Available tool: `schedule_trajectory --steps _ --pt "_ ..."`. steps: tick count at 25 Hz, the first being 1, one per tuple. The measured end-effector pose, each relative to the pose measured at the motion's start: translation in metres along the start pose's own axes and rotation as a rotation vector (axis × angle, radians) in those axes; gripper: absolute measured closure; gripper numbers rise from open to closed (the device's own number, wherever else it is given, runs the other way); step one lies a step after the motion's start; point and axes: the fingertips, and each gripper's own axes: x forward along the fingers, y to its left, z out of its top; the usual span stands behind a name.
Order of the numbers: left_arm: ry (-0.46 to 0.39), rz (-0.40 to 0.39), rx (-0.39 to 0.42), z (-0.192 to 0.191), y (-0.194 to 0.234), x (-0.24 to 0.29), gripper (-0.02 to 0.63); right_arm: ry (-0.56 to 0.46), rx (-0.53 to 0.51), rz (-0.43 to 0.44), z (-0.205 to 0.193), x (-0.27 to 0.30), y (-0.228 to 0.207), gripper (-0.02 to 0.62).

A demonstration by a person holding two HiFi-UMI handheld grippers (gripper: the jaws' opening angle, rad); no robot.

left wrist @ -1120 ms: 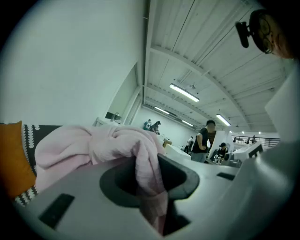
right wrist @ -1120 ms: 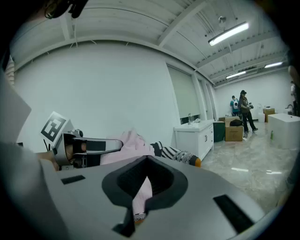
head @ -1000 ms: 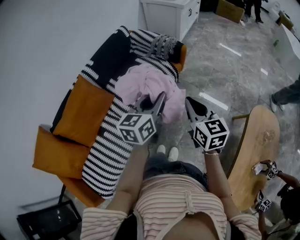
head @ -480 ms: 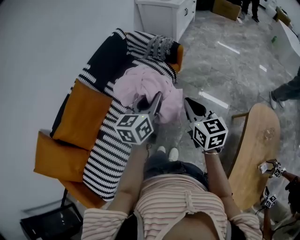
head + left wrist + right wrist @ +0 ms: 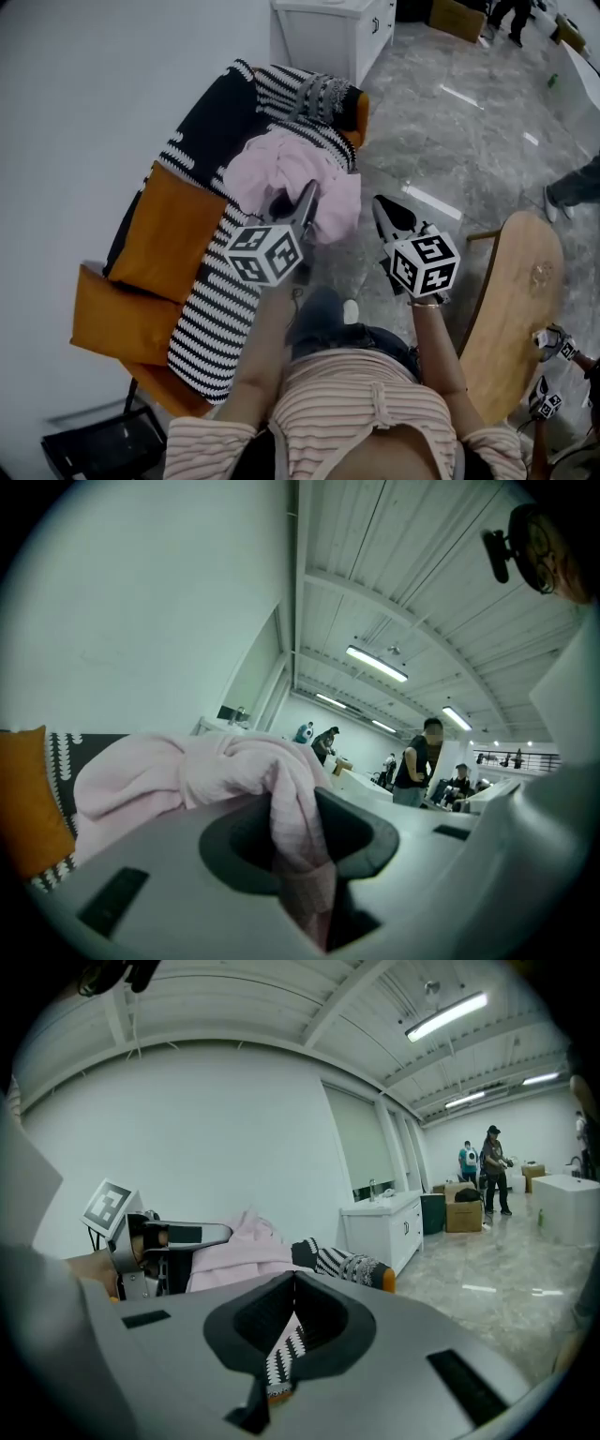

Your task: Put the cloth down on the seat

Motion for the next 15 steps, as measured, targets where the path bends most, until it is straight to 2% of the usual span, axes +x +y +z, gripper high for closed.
schedule_trajectory --steps 7,15 --pt "0.015 0.015 0.012 0.011 -0.006 0.020 0.499 -0.017 0.031 -0.007 0.014 0.001 -0.026 0.586" --pt "0.018 0.031 0.001 0.008 0.020 0.043 0.499 0.002 0.063 -0.039 0.000 0.028 -0.050 0.586"
